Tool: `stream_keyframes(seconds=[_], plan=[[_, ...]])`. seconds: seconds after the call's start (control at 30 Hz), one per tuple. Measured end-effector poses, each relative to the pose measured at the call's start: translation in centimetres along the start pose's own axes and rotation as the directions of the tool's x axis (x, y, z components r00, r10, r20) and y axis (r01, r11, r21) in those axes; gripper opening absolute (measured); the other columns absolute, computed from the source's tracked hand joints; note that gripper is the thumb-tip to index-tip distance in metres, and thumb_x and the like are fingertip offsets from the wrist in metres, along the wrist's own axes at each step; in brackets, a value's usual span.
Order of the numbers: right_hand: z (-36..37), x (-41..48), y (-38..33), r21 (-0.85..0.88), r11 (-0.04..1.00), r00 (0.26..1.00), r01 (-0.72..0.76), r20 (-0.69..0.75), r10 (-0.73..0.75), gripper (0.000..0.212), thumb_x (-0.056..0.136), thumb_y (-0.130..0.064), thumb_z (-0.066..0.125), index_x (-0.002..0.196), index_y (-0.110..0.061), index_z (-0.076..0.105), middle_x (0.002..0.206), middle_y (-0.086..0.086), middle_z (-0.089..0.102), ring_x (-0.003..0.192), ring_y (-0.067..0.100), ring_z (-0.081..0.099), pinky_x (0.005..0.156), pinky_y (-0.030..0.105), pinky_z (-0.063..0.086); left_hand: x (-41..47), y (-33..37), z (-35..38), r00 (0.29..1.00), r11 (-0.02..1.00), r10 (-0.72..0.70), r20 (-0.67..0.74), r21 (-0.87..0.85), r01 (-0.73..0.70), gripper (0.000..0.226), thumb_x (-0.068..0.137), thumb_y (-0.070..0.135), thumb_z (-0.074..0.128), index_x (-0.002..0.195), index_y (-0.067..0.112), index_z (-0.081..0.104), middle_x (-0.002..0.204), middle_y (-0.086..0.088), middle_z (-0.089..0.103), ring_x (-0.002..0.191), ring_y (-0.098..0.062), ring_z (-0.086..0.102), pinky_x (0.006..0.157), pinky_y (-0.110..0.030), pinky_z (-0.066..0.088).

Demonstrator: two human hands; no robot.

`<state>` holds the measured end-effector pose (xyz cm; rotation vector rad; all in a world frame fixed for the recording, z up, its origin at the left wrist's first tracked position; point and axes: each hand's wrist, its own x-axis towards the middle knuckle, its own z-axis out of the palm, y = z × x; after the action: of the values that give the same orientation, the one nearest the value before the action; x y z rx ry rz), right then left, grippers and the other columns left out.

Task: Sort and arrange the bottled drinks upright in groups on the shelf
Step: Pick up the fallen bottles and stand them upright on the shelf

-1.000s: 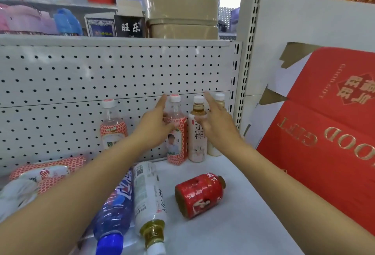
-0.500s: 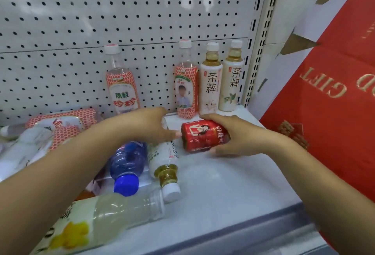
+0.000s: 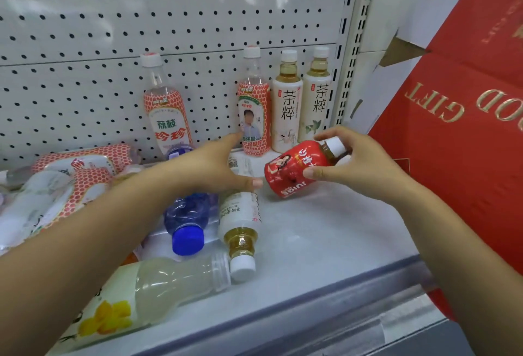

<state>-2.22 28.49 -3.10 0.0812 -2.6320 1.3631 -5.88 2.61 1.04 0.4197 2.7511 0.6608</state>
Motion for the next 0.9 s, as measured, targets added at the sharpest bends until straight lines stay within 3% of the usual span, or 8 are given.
stream_keyframes(seconds=[0.13, 0.23, 0.4, 0.47, 0.57, 0.63, 0.73, 0.9], plan=[[-0.3, 0.0, -0.2, -0.040, 0.995, 0.991, 0.089, -0.095, -0.092, 0.080, 0.066, -0.032, 0.094, 0.131, -0.044, 0.048, 0.112, -0.013, 0.064, 0.098, 0.005, 0.063, 0.082, 0.027, 0.056, -0.2, 0.5, 0.5, 0.995, 0.995, -0.087, 0.058, 0.054, 0.084, 0.064, 0.080, 0.055, 0.075, 0.132, 0.027, 0.049, 0.096, 0.014, 0.059, 0.085, -0.005, 0.059, 0.067, -0.021, 0.046], [0.5, 0.2, -0.4, -0.105, 0.986, 0.987, 0.128, -0.087, -0.138, 0.083, 0.074, -0.024, 0.090, 0.140, -0.043, 0.043, 0.124, -0.013, 0.061, 0.112, 0.006, 0.057, 0.096, 0.033, 0.050, 0.2, 0.8, 0.8, 0.983, 0.982, -0.170, 0.074, 0.093, 0.163, 0.079, 0.076, 0.065, 0.073, 0.137, 0.025, 0.044, 0.112, 0.003, 0.061, 0.091, -0.016, 0.065, 0.072, -0.029, 0.058], [1.5, -0.3, 0.2, -0.071, 0.994, 0.988, 0.083, -0.123, -0.091, 0.079, 0.084, -0.022, 0.082, 0.148, -0.041, 0.038, 0.140, -0.014, 0.053, 0.121, 0.004, 0.051, 0.104, 0.036, 0.048, 0.5, 0.9, 1.2, 0.972, 0.974, -0.196, 0.133, -0.092, 0.209, 0.080, 0.080, 0.047, 0.079, 0.144, 0.026, 0.035, 0.116, -0.003, 0.063, 0.087, -0.025, 0.073, 0.076, -0.043, 0.064], [2.3, -1.6, 0.3, -0.099, 0.993, 0.964, 0.059, -0.251, -0.083, 0.070, 0.087, -0.033, 0.077, 0.147, -0.035, 0.041, 0.142, -0.013, 0.051, 0.118, 0.005, 0.053, 0.098, 0.030, 0.049, 0.4, 0.9, 1.3, 0.973, 0.965, -0.190, 0.128, -0.157, 0.209, 0.086, 0.081, 0.042, 0.079, 0.150, 0.035, 0.028, 0.120, -0.001, 0.060, 0.089, -0.025, 0.071, 0.073, -0.043, 0.064], [4.1, -5.0, -0.8, 0.023, 0.999, 0.920, 0.038, -0.392, -0.026, 0.041, 0.086, -0.049, 0.072, 0.118, -0.032, 0.053, 0.114, -0.009, 0.062, 0.097, 0.009, 0.063, 0.077, 0.025, 0.054, 0.1, 1.0, 1.7, 0.976, 0.946, -0.184, 0.113, -0.250, 0.207, 0.096, 0.084, 0.036, 0.078, 0.156, 0.044, 0.015, 0.137, -0.005, 0.053, 0.094, -0.026, 0.069, 0.077, -0.046, 0.063], [5.3, -7.2, -1.9, 0.183, 0.982, 0.963, -0.053, -0.250, 0.099, 0.048, 0.077, -0.063, 0.071, 0.110, -0.033, 0.052, 0.098, -0.007, 0.066, 0.087, 0.014, 0.068, 0.071, 0.029, 0.058, 0.1, 1.0, 2.1, 0.981, 0.909, -0.174, 0.082, -0.370, 0.193, 0.095, 0.086, 0.030, 0.077, 0.157, 0.044, 0.015, 0.137, -0.008, 0.054, 0.093, -0.027, 0.070, 0.076, -0.047, 0.063], [7.4, -9.0, -2.9, 0.166, 0.962, 0.975, -0.217, 0.073, 0.208, 0.070, 0.067, -0.077, 0.070, 0.121, -0.043, 0.043, 0.096, -0.005, 0.070, 0.083, 0.013, 0.073, 0.077, 0.038, 0.063, -0.1, 1.2, 2.7, 0.982, 0.782, -0.186, 0.026, -0.602, 0.164, 0.089, 0.089, 0.024, 0.075, 0.157, 0.038, 0.020, 0.128, -0.011, 0.060, 0.089, -0.030, 0.073, 0.069, -0.047, 0.064], [7.4, -9.2, -4.3, 0.300, 0.940, 0.979, -0.165, -0.067, 0.193, 0.036, 0.088, -0.027, 0.076, 0.117, -0.032, 0.056, 0.095, -0.003, 0.073, 0.069, 0.010, 0.075, 0.069, 0.026, 0.063, -0.9, 1.5, 2.3, 0.984, 0.705, -0.178, -0.015, -0.700, 0.116, 0.064, 0.094, 0.027, 0.068, 0.148, 0.030, 0.034, 0.117, -0.010, 0.062, 0.090, -0.030, 0.074, 0.075, -0.047, 0.063]])
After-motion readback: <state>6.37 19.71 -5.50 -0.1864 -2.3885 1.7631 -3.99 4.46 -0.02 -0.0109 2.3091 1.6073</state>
